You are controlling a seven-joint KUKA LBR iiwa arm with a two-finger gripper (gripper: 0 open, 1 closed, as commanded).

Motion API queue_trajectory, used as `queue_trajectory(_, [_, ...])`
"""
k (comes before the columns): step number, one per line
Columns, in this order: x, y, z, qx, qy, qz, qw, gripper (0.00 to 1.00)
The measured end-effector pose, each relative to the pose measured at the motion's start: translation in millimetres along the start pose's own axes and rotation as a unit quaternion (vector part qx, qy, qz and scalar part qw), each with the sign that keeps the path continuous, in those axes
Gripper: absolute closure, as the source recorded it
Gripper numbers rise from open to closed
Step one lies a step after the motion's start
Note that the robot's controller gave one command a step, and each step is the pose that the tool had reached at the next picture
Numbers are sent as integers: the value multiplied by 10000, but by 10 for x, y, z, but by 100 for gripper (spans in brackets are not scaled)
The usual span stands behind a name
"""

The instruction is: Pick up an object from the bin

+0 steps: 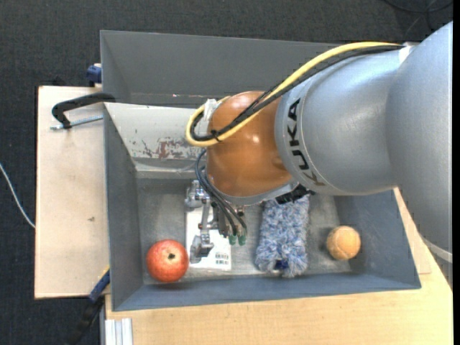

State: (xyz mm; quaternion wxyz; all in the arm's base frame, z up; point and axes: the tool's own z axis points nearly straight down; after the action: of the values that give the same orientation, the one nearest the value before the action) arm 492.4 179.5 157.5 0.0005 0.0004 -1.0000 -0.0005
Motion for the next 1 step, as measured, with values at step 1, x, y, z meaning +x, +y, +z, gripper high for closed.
queue_trajectory(1, [-39,81,408,-3,-29,-370,9993,0])
